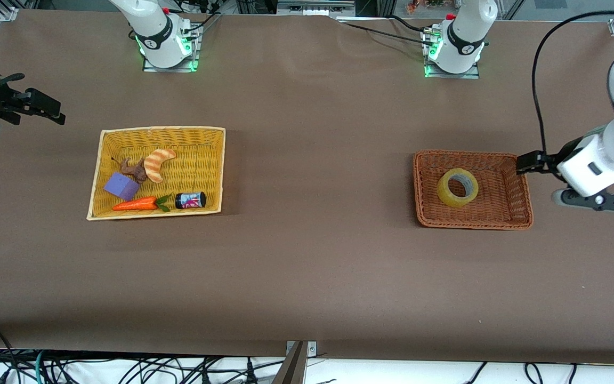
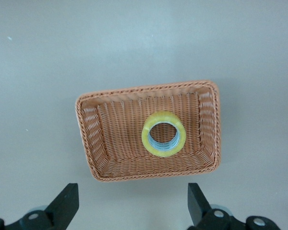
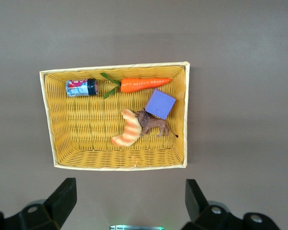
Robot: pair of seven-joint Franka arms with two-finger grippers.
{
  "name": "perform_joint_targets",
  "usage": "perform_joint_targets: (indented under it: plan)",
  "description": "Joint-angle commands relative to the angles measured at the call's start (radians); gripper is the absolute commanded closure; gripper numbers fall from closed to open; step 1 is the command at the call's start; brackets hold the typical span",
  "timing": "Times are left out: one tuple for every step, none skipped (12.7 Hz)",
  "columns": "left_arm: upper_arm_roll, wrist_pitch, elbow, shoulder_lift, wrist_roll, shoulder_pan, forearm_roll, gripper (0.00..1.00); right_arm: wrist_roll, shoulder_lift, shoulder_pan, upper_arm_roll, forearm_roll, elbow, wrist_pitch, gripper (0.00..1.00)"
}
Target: Transfer tape with both arms
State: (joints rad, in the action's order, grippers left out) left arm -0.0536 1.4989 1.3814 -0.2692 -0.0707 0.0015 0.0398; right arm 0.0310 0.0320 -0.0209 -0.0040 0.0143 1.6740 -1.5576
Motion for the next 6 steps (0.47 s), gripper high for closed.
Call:
perform_joint_targets:
  plan:
    - [0.011,-0.022,0.004,0.065,-0.024,-0.003,-0.021,0.00,-0.013,0.000,0.007,-0.005,0.009,-0.020,0.019,0.00]
    - [0.012,-0.029,0.008,0.100,-0.024,0.000,-0.018,0.00,-0.013,-0.001,0.007,-0.005,0.009,-0.020,0.019,0.00]
    - [0.012,-0.038,0.016,0.141,-0.024,0.000,-0.023,0.00,-0.013,-0.001,0.007,-0.005,0.009,-0.020,0.019,0.00]
    - [0.012,-0.055,0.016,0.162,-0.021,-0.011,-0.023,0.00,-0.013,-0.001,0.006,-0.005,0.009,-0.020,0.019,0.00]
    - [0.012,-0.104,0.021,0.174,-0.027,-0.011,-0.023,0.00,-0.013,-0.001,0.007,-0.005,0.009,-0.019,0.019,0.00]
    - [0.012,-0.139,0.031,0.176,-0.027,-0.008,-0.023,0.00,-0.013,-0.001,0.007,-0.007,0.009,-0.019,0.019,0.00]
